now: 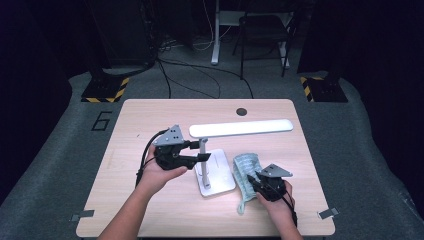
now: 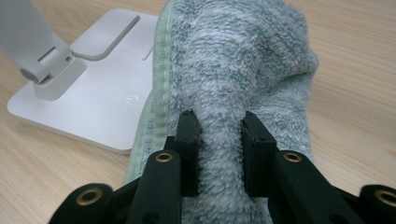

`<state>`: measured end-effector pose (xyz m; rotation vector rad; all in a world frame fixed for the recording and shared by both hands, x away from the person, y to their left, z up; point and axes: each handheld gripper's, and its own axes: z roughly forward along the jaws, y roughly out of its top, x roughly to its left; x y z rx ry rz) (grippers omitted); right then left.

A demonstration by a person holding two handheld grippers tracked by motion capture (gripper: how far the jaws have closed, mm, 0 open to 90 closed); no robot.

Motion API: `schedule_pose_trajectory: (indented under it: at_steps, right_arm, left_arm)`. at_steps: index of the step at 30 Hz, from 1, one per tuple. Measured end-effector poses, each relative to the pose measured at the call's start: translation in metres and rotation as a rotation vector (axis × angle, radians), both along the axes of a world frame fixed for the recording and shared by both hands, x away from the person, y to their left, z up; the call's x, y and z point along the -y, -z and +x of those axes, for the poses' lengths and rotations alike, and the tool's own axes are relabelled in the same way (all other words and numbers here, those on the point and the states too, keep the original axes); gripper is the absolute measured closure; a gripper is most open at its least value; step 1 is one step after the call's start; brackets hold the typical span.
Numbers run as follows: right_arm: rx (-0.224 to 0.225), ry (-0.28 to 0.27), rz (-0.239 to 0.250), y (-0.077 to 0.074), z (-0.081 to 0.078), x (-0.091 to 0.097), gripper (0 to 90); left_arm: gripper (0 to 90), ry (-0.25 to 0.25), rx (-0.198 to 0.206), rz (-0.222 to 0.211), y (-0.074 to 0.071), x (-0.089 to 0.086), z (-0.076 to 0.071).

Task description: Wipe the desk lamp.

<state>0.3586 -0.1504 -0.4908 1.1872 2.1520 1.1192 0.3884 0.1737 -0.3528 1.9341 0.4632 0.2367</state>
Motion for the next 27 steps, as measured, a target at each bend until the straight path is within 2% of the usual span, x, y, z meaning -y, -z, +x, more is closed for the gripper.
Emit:
schedule_pose_trajectory:
  at_steps: [2, 3, 6, 13, 15, 19, 25, 26, 27]
  right_arm:
    - [-0.007, 0.023, 0.011, -0.002, -0.002, 0.006, 71.7]
    - [0.004, 0.026, 0.017, -0.002, -0.002, 0.008, 71.6]
    - [0.025, 0.055, -0.011, -0.005, -0.005, 0.016, 71.2]
    - [0.009, 0.114, 0.013, -0.003, -0.004, 0.035, 70.7]
    - [-0.022, 0.132, 0.012, 0.001, -0.002, 0.036, 70.7]
    - [-0.027, 0.133, -0.015, 0.007, 0.002, 0.04, 70.5]
    - [-0.065, 0.178, -0.002, 0.013, 0.005, 0.047, 70.1]
    - [-0.06, 0.173, -0.011, 0.014, 0.006, 0.048, 70.0]
    - [-0.077, 0.174, -0.019, 0.015, 0.006, 0.049, 70.0]
  left_arm:
    - [52.0, 0.005, 0.001, -0.003, 0.0, 0.001, -0.001]
    - [52.0, 0.017, -0.005, 0.004, 0.0, 0.001, 0.0]
    - [51.8, 0.01, -0.009, -0.018, 0.001, 0.004, -0.002]
    - [51.8, 0.022, -0.009, -0.009, 0.0, 0.007, -0.003]
    - [51.7, 0.017, -0.007, -0.012, 0.001, 0.007, -0.004]
    - [51.6, 0.017, -0.006, -0.019, 0.001, 0.007, -0.006]
    - [51.4, 0.028, -0.007, -0.039, 0.003, 0.007, -0.007]
    - [51.4, 0.028, -0.016, -0.044, 0.004, 0.007, -0.008]
    - [51.3, 0.031, -0.019, -0.042, 0.004, 0.006, -0.008]
